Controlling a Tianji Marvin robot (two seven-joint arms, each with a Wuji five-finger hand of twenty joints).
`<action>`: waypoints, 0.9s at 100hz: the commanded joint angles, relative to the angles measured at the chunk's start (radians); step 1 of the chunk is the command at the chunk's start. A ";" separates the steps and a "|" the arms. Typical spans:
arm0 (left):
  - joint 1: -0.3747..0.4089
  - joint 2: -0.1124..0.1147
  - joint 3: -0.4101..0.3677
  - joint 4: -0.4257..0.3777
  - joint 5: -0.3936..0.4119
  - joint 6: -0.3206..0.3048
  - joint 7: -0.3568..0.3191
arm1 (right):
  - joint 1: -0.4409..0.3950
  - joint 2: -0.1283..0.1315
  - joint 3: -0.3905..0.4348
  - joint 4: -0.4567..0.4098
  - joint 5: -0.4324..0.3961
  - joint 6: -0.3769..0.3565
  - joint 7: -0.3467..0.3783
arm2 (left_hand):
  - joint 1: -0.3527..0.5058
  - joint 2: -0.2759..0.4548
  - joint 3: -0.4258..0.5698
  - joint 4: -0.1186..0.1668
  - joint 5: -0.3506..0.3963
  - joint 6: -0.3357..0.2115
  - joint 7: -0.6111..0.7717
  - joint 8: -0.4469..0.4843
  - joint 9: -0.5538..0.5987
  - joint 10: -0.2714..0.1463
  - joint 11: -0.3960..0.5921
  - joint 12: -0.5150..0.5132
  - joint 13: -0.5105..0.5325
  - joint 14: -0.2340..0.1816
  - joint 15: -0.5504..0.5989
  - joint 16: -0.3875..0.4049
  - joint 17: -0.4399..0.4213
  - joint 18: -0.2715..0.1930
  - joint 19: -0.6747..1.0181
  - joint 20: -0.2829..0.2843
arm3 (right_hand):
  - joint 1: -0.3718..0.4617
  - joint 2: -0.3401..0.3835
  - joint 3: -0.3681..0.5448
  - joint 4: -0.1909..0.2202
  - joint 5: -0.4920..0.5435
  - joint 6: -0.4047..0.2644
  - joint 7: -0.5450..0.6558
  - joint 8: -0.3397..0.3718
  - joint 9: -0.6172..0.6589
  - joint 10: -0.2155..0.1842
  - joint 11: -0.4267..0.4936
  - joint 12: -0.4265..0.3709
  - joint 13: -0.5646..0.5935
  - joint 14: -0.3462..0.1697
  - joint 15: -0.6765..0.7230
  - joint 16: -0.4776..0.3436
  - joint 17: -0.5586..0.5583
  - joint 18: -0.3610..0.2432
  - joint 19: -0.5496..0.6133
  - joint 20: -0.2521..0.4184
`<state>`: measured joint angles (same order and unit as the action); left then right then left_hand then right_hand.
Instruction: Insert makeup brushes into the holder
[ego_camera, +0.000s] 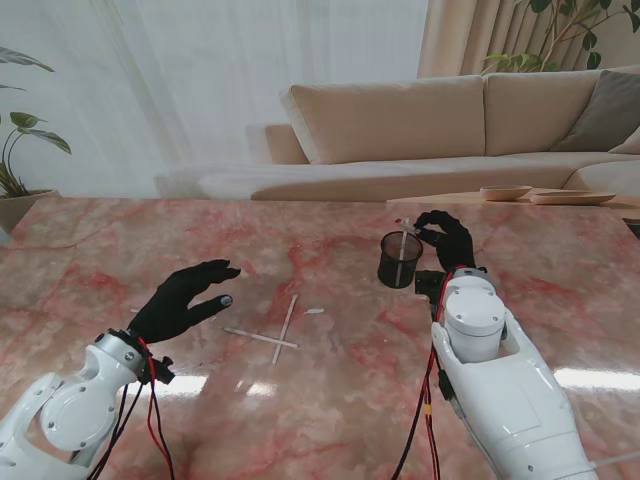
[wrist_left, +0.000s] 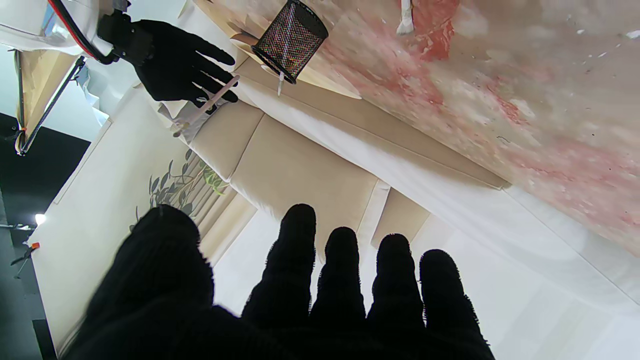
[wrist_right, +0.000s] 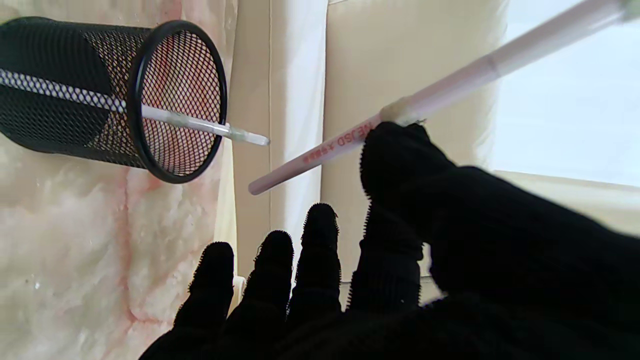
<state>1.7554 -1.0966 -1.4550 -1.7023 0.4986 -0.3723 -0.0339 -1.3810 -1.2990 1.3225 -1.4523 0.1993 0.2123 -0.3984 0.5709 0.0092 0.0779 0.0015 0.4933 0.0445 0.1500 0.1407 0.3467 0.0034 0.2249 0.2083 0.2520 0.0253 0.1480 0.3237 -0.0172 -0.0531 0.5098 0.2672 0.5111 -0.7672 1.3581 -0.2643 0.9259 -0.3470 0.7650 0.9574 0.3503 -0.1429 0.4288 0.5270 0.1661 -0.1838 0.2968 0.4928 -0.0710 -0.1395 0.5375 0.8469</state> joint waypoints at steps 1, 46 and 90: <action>0.004 0.002 0.003 0.001 0.003 0.008 -0.003 | 0.009 -0.015 -0.003 0.024 0.014 0.006 0.009 | 0.003 0.000 -0.021 -0.005 0.016 -0.029 0.013 0.007 -0.019 -0.016 -0.023 -0.011 -0.038 -0.045 -0.039 -0.009 0.002 -0.014 -0.028 -0.012 | 0.031 0.006 -0.006 0.024 0.045 0.011 0.086 0.039 -0.031 -0.006 -0.015 -0.018 -0.039 -0.016 -0.017 -0.028 -0.017 -0.052 -0.018 0.029; 0.005 0.005 0.006 -0.003 0.001 0.031 -0.021 | 0.065 -0.039 -0.018 0.129 0.119 -0.003 0.003 | 0.004 -0.001 -0.021 -0.005 0.014 -0.030 0.013 0.007 -0.021 -0.016 -0.024 -0.011 -0.041 -0.046 -0.039 -0.010 0.002 -0.011 -0.031 -0.013 | 0.041 0.007 -0.015 0.027 0.041 0.020 0.099 0.023 -0.051 -0.007 -0.032 -0.047 -0.043 -0.017 -0.089 -0.037 -0.023 -0.054 -0.063 0.034; 0.007 0.006 0.007 -0.003 0.001 0.038 -0.030 | 0.086 -0.054 -0.027 0.196 0.184 -0.019 0.000 | 0.003 -0.001 -0.021 -0.005 0.013 -0.030 0.013 0.007 -0.022 -0.017 -0.025 -0.012 -0.041 -0.045 -0.041 -0.011 0.001 -0.007 -0.034 -0.015 | 0.044 0.008 -0.018 0.028 0.038 0.023 0.102 0.017 -0.066 -0.006 -0.045 -0.065 -0.050 -0.019 -0.126 -0.037 -0.016 -0.053 -0.103 0.029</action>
<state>1.7556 -1.0914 -1.4512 -1.7043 0.4989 -0.3386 -0.0612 -1.2943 -1.3439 1.2961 -1.2749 0.3758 0.1917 -0.4071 0.5709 0.0092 0.0779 0.0015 0.4933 0.0444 0.1500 0.1407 0.3467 0.0034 0.2249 0.2083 0.2520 0.0253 0.1479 0.3237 -0.0172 -0.0518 0.5085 0.2669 0.5463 -0.7667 1.3458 -0.2638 0.9259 -0.3236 0.7767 0.9574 0.3161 -0.1421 0.3915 0.4784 0.1467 -0.1824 0.1820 0.4775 -0.0794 -0.1414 0.4487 0.8485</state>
